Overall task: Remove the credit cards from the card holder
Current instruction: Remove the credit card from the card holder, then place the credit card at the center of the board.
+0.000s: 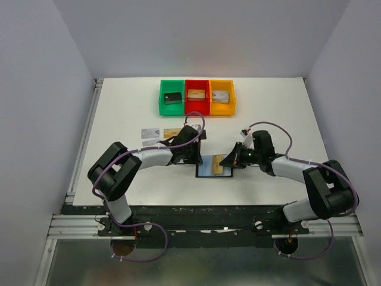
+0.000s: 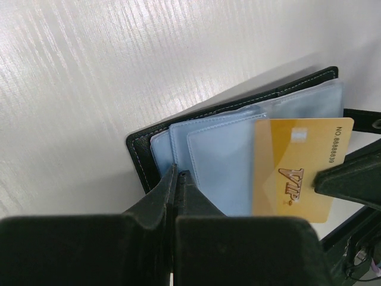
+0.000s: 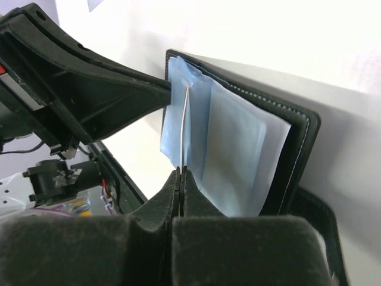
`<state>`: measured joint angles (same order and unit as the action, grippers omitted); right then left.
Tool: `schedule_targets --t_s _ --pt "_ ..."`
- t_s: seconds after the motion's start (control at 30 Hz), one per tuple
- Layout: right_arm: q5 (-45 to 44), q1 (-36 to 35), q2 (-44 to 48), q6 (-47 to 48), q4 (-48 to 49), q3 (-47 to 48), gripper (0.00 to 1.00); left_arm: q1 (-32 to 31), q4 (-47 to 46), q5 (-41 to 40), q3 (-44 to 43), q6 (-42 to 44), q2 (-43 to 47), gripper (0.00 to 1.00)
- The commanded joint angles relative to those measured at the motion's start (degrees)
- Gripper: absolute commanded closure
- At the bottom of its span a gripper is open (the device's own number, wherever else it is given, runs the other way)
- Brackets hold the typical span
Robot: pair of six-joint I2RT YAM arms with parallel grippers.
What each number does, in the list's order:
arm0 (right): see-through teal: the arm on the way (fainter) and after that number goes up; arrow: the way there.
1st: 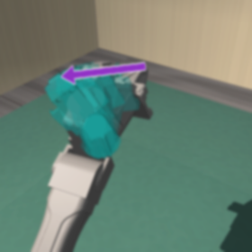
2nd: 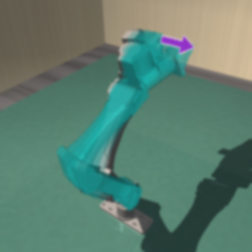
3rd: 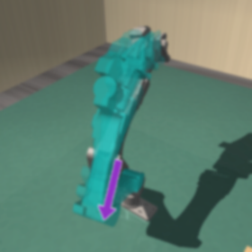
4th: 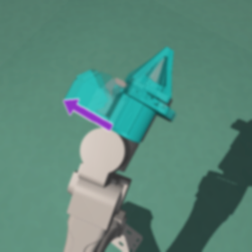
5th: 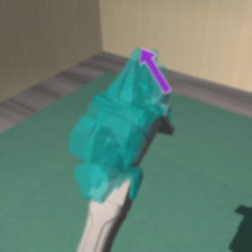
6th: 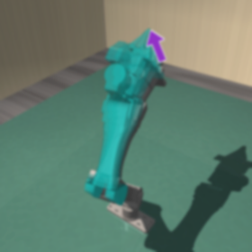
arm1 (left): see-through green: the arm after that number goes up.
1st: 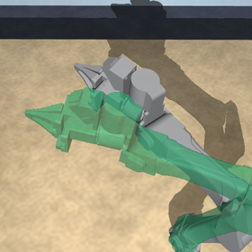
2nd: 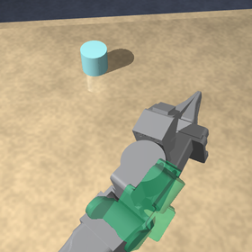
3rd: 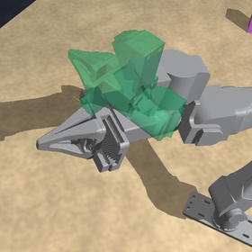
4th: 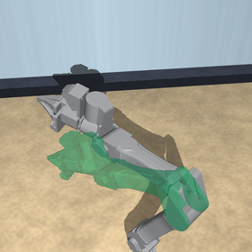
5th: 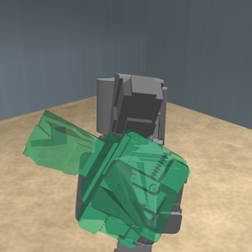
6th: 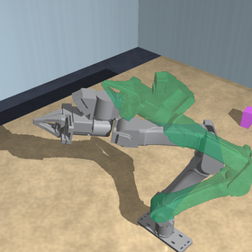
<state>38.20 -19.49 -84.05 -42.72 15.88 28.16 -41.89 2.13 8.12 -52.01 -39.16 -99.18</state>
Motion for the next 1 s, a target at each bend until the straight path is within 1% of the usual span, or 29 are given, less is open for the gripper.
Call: schedule_targets --t_s 0.0,0.1,0.2,0.27,0.3,0.33,0.37,0.43,0.47,0.53,0.57,0.6,0.7,0.8,0.83,0.87,0.97 --pt "-5.8 0.4 4.9 6.2 -12.6 2.5 1.0 -0.8 5.9 -3.3 2.3 0.7 -2.0 1.0" --pt "-9.4 0.4 8.5 9.7 -20.3 4.4 1.0 -0.8 5.8 -2.6 1.9 1.4 -1.2 1.0" --pt "-15.1 0.4 13.8 12.2 -26.4 5.6 1.0 -0.9 6.1 -2.0 1.2 2.2 0.2 1.0" --pt "-17.0 0.4 17.9 14.1 -30.1 6.8 1.0 -0.9 6.0 -1.9 1.0 2.3 1.8 1.0" --pt "-17.6 0.4 19.4 15.1 -31.9 7.5 1.0 -1.0 5.7 -1.7 1.0 2.3 3.0 0.97" --pt "-18.0 0.4 21.2 16.2 -33.5 8.4 1.0 -1.1 5.1 -1.5 1.0 2.3 4.4 0.93" --pt "-18.8 0.4 22.4 17.1 -35.2 9.3 1.0 -1.2 3.9 -1.5 1.2 2.6 6.8 0.87" --pt "-21.2 0.4 25.2 19.4 -39.2 11.2 0.99 -1.8 3.6 -2.2 0.5 2.6 10.6 0.69" --pt "-22.2 0.4 26.6 20.6 -41.0 12.1 1.0 -2.1 3.6 -2.4 0.1 2.6 12.5 0.56" --pt "-23.1 0.3 29.1 22.8 -44.2 14.0 1.0 -2.3 3.8 -3.5 -0.7 2.8 16.7 0.34" --pt "-22.5 0.3 30.0 23.9 -45.1 15.2 1.0 -2.3 4.1 -3.8 -1.0 3.0 18.6 0.18" --pt "-21.1 0.3 30.3 25.0 -46.3 16.1 1.0 -2.3 4.5 -3.9 -1.4 3.5 20.7 0.08" --pt "-12.9 -0.8 30.6 27.9 -48.2 19.3 1.0 -2.1 3.6 -2.0 -0.9 8.0 26.7 0.07" --pt "2.0 -2.5 30.3 27.5 -45.1 20.4 1.0 -0.2 -8.8 10.6 6.2 12.1 33.6 0.08" --pt "4.8 -2.9 29.7 27.3 -44.1 21.0 1.0 0.3 -13.2 13.3 9.1 12.8 35.4 0.1" --pt "9.0 -3.3 29.2 27.3 -43.6 21.7 1.0 1.4 -18.8 17.9 12.3 13.2 37.5 0.13" --pt "14.6 -4.8 28.2 27.1 -42.3 23.1 1.0 6.6 -28.2 33.1 16.6 9.1 40.4 0.14"
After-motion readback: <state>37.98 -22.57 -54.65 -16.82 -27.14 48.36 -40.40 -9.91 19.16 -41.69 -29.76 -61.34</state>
